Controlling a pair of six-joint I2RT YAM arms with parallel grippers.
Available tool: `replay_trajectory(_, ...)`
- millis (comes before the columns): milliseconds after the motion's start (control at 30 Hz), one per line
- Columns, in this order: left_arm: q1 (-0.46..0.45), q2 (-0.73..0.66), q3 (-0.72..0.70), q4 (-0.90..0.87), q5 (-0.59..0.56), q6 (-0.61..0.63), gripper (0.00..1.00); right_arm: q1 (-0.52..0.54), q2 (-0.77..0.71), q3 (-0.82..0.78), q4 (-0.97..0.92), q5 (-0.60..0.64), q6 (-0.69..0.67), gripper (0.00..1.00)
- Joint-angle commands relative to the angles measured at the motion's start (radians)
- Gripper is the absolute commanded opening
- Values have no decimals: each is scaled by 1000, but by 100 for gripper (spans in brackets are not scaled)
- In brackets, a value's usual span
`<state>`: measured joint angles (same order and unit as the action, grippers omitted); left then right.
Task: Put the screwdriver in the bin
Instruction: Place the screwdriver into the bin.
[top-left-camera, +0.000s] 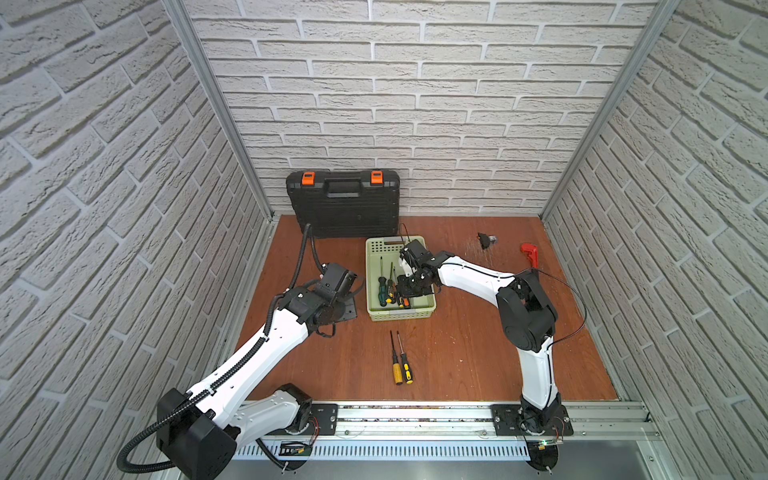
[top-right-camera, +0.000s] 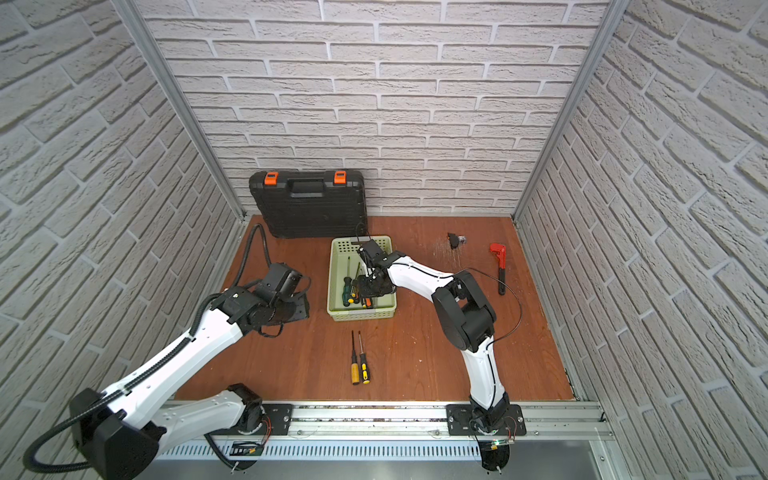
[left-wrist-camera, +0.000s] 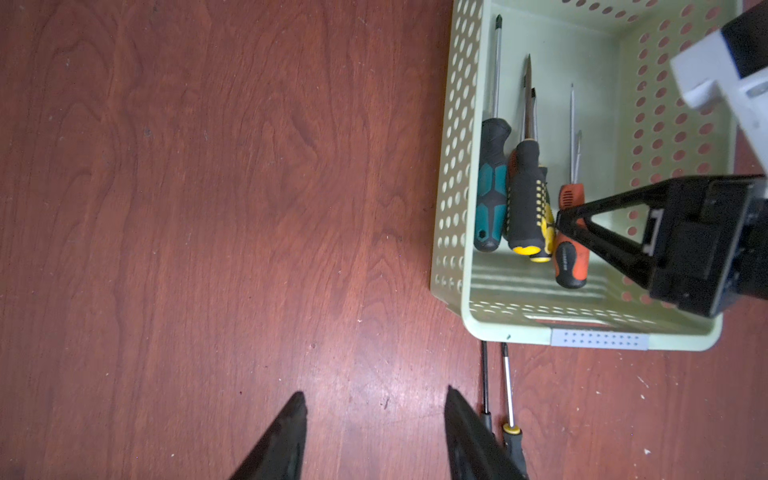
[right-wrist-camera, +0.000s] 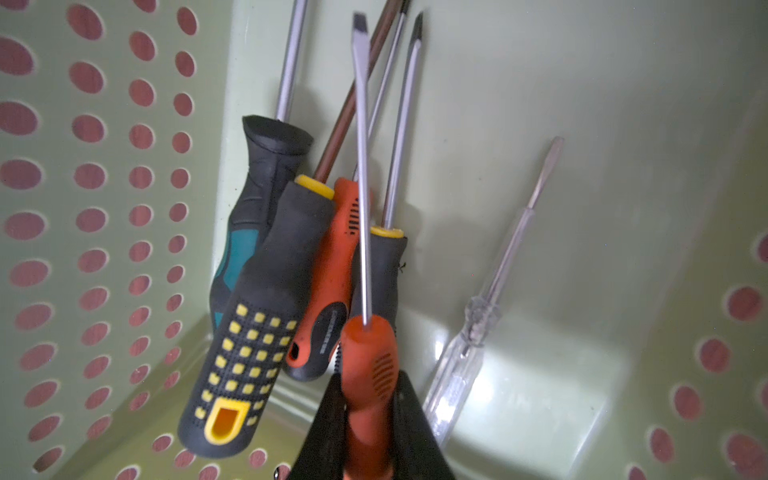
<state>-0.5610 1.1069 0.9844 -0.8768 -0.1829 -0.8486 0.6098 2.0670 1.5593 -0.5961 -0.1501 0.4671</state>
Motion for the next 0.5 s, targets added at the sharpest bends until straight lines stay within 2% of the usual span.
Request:
replay_trajectory(0,6,11,38,-21,-15,9,54,-8,-2,-11,34,10,3,13)
replay_trajectory(267,5,52,104,-51,0,29,55,-8,-41,-1,29,4,-11,33)
replay_trajectory(467,6,60,131,-73,33,35,56,-7,-115,24,0,-8,-34,38)
